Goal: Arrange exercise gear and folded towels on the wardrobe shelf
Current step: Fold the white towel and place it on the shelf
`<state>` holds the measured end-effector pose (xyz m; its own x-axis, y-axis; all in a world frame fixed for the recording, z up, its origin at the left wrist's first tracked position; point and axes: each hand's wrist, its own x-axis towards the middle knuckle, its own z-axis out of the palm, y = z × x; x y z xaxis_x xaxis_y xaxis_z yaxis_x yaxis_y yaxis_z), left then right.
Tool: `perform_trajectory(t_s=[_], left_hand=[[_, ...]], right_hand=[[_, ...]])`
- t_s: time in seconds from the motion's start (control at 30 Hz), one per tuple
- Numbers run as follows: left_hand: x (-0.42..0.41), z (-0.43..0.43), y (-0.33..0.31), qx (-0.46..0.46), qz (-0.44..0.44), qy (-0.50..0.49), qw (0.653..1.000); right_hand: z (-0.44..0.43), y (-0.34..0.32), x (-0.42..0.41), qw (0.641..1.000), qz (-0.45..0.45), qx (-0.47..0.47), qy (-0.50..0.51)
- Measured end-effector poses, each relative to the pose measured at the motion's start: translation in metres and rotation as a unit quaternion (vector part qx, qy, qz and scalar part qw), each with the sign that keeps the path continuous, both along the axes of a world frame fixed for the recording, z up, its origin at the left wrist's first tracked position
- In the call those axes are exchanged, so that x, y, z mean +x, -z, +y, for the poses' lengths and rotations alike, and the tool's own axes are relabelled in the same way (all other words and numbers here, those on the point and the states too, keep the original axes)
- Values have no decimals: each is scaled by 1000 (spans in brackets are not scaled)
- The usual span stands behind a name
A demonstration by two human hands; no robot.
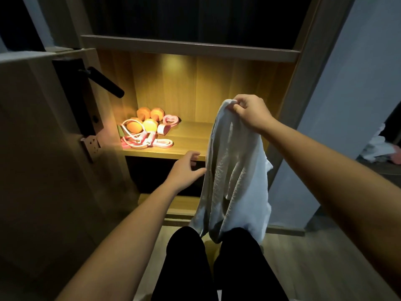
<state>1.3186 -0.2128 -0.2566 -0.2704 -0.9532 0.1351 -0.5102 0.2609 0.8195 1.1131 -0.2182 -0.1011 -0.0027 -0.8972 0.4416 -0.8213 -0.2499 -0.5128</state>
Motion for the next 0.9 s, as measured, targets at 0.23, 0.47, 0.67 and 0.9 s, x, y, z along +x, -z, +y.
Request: perform_trajectory(t_s=[0.23,0.47,0.67,0.9], left_hand=[[-32,-5,5,-17,-115,-86,989],[19,1,53,70,-165,-151,972],[96,6,80,116,-168,-193,960],[162,27,120,185,-152,-326,915]], right_hand=[[2,-14,1,997,-62,-41,11],[-3,-36,-32,987,-129,-87,49],[-8,-25,-43,984,-136,-79,88],[-13,-1,-37,980,-161,-49,108]])
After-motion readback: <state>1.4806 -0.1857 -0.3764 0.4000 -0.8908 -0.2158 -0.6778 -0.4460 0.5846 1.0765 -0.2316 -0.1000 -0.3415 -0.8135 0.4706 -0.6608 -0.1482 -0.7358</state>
